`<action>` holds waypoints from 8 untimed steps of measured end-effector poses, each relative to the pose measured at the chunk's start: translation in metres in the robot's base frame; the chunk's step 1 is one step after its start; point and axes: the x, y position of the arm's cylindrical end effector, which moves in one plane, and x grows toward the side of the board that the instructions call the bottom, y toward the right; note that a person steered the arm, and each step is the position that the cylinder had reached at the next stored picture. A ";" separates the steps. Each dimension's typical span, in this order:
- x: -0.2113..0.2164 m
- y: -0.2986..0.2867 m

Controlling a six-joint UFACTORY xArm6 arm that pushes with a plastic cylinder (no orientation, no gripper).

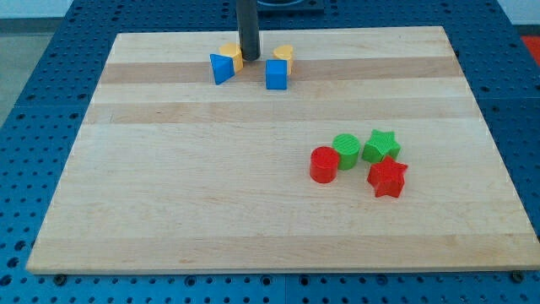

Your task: Move the blue triangle diagonally to the blue cube

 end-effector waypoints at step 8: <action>0.045 -0.047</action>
